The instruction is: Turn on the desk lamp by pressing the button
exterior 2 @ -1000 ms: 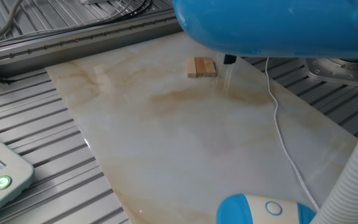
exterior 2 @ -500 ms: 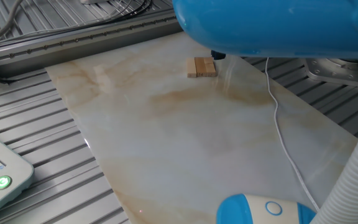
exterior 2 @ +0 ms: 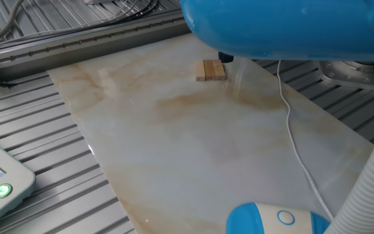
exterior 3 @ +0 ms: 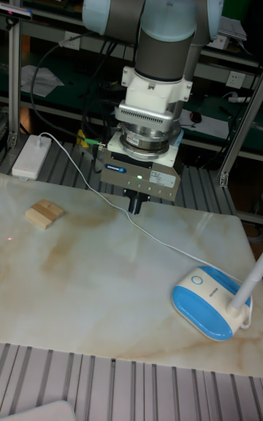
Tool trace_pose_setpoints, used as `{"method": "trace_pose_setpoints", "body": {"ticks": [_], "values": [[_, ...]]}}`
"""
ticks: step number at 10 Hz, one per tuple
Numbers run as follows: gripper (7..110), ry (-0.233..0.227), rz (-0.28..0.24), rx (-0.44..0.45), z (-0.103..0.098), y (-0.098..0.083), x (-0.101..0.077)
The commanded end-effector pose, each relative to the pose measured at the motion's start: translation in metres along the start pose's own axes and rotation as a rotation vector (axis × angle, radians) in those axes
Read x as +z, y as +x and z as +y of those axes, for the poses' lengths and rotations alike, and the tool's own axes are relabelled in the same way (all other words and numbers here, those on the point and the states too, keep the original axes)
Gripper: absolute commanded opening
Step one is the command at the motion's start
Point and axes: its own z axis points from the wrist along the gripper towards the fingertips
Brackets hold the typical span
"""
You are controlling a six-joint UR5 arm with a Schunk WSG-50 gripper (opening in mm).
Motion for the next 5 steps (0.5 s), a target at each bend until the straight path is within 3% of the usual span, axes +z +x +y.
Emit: {"method": "trace_pose_setpoints", "body": {"ticks": [1,3,5], "values": [[7,0.022,0.082,0.036,-0.0053,0.0195,-0.0045],[7,0.012,0.125,0.061,-0.0039,0.0288,-0.0073],[7,-0.005,0.137,0.071,-0.005,0.0288,-0.0111]]}}
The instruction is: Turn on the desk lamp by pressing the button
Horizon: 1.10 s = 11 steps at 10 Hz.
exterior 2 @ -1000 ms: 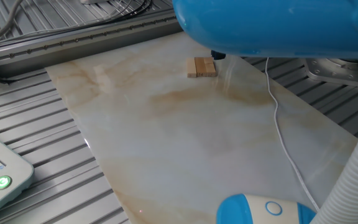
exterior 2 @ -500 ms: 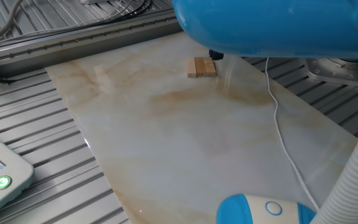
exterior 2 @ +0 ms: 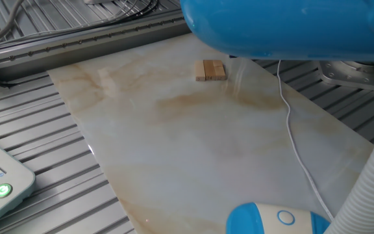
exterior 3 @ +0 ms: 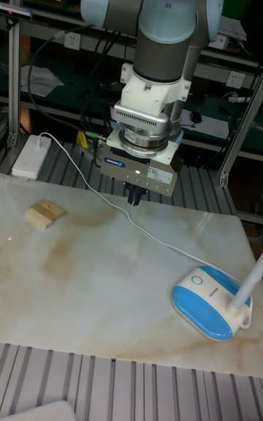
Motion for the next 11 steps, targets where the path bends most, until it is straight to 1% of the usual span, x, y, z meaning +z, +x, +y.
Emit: {"method": "trace_pose_setpoints", "body": {"ticks": [1,2,4,5,6,7,8,9,11], "values": [[7,-0.028,0.039,0.031,0.001,0.007,-0.005],[7,-0.031,0.03,0.048,0.002,0.003,-0.005],[7,-0.035,0.027,0.04,0.003,0.0,-0.005],[7,-0.032,0.026,0.045,0.002,-0.002,-0.004],[7,-0.016,0.017,0.047,-0.002,-0.005,-0.002],[7,0.007,-0.043,0.071,-0.008,-0.02,0.001],[7,0.021,-0.089,0.082,-0.008,-0.034,0.004],[7,0.019,-0.109,0.101,-0.002,-0.041,0.003],[7,0.023,-0.104,0.114,0.009,-0.042,-0.002]]}}
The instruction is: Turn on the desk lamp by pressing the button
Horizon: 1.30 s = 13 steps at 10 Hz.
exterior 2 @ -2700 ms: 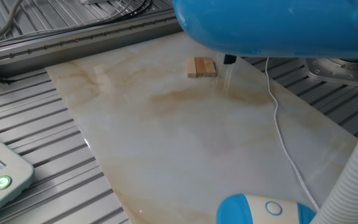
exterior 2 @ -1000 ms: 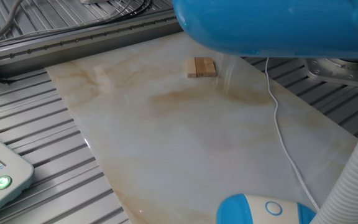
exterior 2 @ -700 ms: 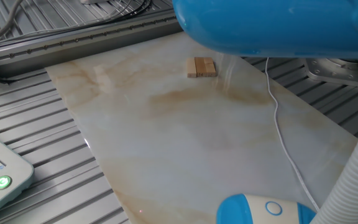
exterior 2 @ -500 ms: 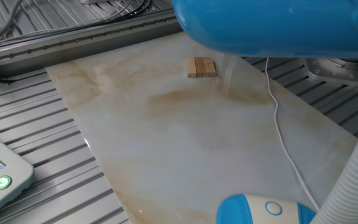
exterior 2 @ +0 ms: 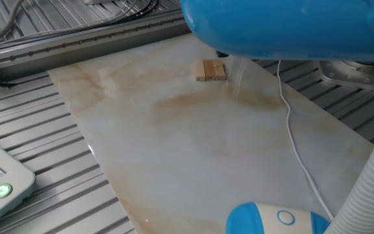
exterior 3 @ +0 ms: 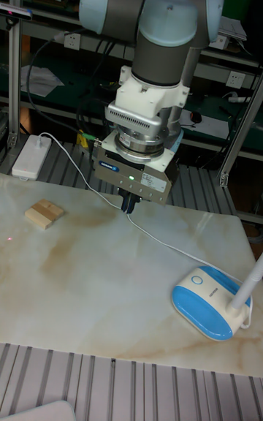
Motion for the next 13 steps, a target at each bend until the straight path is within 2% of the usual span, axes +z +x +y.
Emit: {"method": "trace_pose_setpoints", "body": {"ticks": [1,2,5,7,8,9,10,12,13], "values": [[7,-0.015,-0.037,0.032,0.022,-0.014,-0.004],[7,-0.034,-0.035,0.037,0.035,-0.014,-0.006],[7,-0.038,-0.011,0.078,0.038,-0.008,-0.006],[7,-0.081,-0.047,0.091,0.048,-0.017,-0.007],[7,-0.086,-0.075,0.09,0.049,-0.024,-0.008],[7,-0.074,-0.108,0.054,0.046,-0.032,-0.008],[7,-0.04,-0.118,0.03,0.038,-0.034,-0.008],[7,-0.025,-0.088,0.034,0.032,-0.028,-0.008],[7,-0.008,-0.092,0.031,0.028,-0.029,-0.007]]}}
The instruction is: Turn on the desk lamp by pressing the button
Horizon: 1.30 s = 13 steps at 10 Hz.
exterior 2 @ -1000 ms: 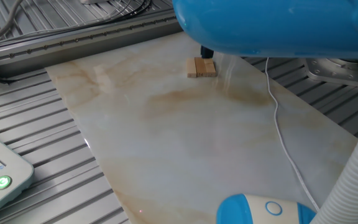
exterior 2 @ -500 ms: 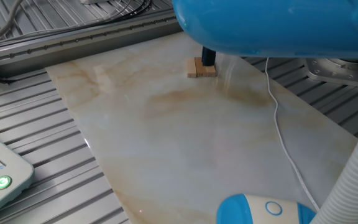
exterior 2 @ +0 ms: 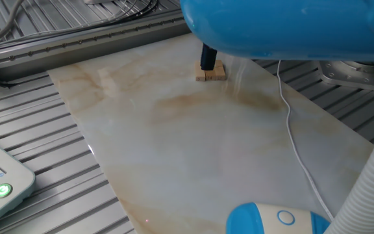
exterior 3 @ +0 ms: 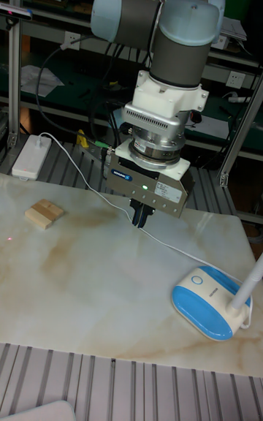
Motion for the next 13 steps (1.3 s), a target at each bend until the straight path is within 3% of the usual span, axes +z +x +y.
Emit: {"method": "trace_pose_setpoints", "body": {"ticks": [1,4,5,7,8,9,10,13], "values": [[7,0.022,-0.004,-0.021,-0.007,-0.002,-0.001],[7,-0.002,0.009,-0.102,-0.001,0.001,-0.001],[7,-0.054,-0.008,-0.087,0.012,-0.003,-0.001],[7,-0.088,-0.073,-0.049,0.021,-0.019,-0.003],[7,-0.118,-0.07,-0.026,0.028,-0.018,-0.003],[7,-0.147,-0.033,-0.02,0.035,-0.009,-0.004],[7,-0.143,0.016,-0.016,0.034,0.003,-0.004],[7,-0.092,0.017,-0.031,0.021,0.003,-0.002]]}}
